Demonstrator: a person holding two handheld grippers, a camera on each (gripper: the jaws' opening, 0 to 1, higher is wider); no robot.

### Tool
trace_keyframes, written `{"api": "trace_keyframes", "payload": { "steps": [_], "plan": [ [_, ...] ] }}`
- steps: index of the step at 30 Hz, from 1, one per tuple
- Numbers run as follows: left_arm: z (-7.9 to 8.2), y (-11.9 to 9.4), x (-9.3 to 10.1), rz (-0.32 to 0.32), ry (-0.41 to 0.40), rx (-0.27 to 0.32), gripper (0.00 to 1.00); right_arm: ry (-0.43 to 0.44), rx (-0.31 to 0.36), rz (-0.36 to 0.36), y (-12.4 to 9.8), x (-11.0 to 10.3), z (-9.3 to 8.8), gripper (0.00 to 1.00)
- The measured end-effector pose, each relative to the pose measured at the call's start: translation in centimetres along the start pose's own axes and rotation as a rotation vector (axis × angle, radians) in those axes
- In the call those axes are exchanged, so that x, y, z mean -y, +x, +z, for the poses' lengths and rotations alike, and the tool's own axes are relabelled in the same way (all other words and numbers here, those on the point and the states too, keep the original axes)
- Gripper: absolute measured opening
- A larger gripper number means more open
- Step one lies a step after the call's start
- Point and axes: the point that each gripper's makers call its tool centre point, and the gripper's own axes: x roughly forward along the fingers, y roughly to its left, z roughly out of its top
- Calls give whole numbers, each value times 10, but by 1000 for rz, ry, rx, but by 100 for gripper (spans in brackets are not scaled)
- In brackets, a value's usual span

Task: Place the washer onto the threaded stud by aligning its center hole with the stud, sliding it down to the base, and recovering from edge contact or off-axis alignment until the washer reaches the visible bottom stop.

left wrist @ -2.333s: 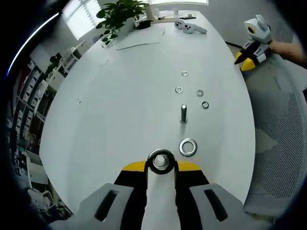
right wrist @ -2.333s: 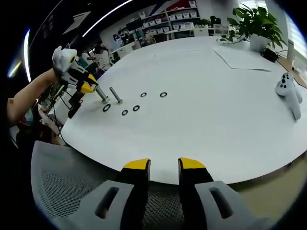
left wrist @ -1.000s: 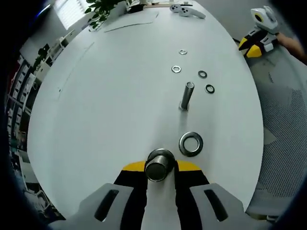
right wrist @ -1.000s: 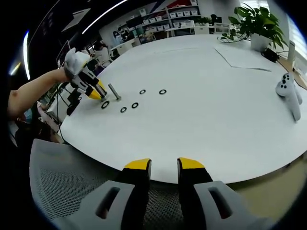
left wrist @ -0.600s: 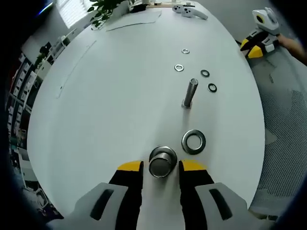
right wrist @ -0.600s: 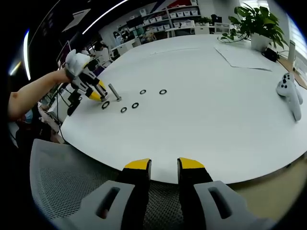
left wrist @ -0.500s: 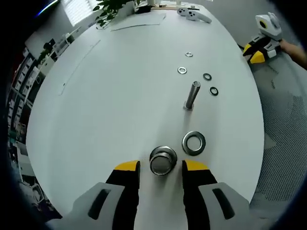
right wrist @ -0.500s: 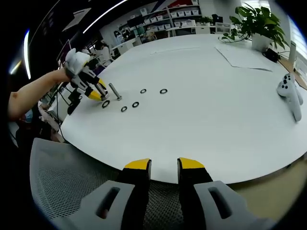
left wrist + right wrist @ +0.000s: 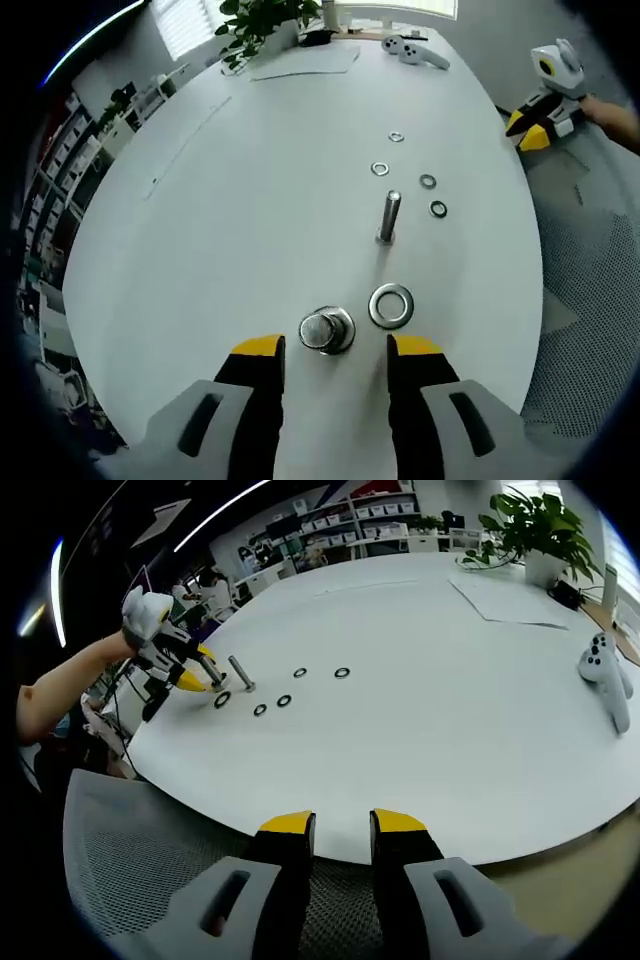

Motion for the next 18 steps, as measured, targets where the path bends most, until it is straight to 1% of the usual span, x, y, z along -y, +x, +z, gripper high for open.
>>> {"api": "trace_keyframes", "payload": {
  "steps": [2,5,8,10,12,16,18],
  "plan": [
    [5,-6,3,5,-11,30,42,4,6,2,0,0,1,25],
    [10,-10,4,16,-19,59,42,8,10,3,0,0,1,25],
    [14,-14,6,28,-28,79,42,10,12,3,0,0,1,25],
    [16,-17,5,40,-50,92,42,12,15,3,-1,0,2,25],
    [19,-18,8,48,-38,103,42,16,20,2,-1,1,2,25],
    [26,-21,15,35,-52,134,42,16,20,2,-1,1,2,25],
    [27,-21,19,28,-35,136,42,17,21,1,-1,1,3,25]
  ]
}}
